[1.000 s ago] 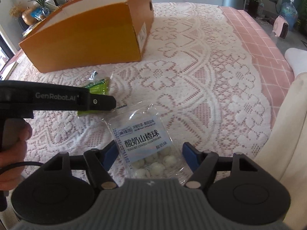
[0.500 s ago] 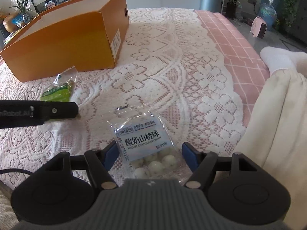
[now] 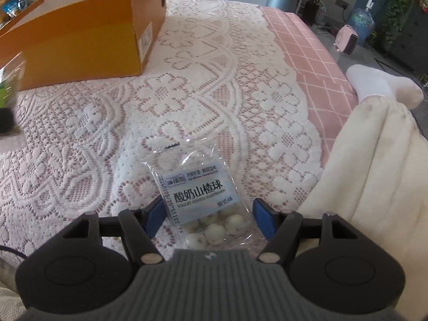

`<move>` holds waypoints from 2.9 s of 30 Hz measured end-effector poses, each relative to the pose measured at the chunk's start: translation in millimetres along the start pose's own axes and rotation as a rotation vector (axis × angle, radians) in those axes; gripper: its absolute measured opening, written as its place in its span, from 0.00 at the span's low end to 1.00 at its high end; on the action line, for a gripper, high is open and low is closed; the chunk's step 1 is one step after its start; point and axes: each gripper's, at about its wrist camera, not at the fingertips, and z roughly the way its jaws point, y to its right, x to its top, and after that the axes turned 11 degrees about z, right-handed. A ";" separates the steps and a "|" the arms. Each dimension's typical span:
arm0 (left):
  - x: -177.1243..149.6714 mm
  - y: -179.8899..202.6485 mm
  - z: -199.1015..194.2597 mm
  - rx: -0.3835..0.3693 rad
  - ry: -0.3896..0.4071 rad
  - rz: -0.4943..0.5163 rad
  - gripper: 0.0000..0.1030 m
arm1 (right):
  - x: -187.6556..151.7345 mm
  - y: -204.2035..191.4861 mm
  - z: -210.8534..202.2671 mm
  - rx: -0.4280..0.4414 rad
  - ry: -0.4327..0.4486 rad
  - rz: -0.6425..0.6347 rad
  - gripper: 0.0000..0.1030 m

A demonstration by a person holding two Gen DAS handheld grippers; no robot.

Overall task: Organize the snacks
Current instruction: 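Grasp the green raisin pack with the left tool while the right tool grasps the white hawthorn-ball bag, then carry both snacks over the orange box and lower them inside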

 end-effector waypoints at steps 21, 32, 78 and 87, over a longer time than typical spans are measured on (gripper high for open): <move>-18.7 -27.7 -50.4 0.089 0.016 0.049 0.47 | -13.7 -4.5 -76.8 0.157 0.101 0.124 0.65; -16.6 -30.3 -87.4 0.103 0.078 0.077 0.47 | -7.8 -48.6 -132.3 0.314 0.201 0.053 0.65; 132.1 -100.2 40.0 0.131 -0.007 0.493 0.47 | 207.6 -179.5 -41.6 0.351 0.229 -0.257 0.65; 143.8 -112.1 98.2 0.151 -0.135 0.514 0.47 | 243.0 -202.2 36.9 0.254 0.114 -0.283 0.65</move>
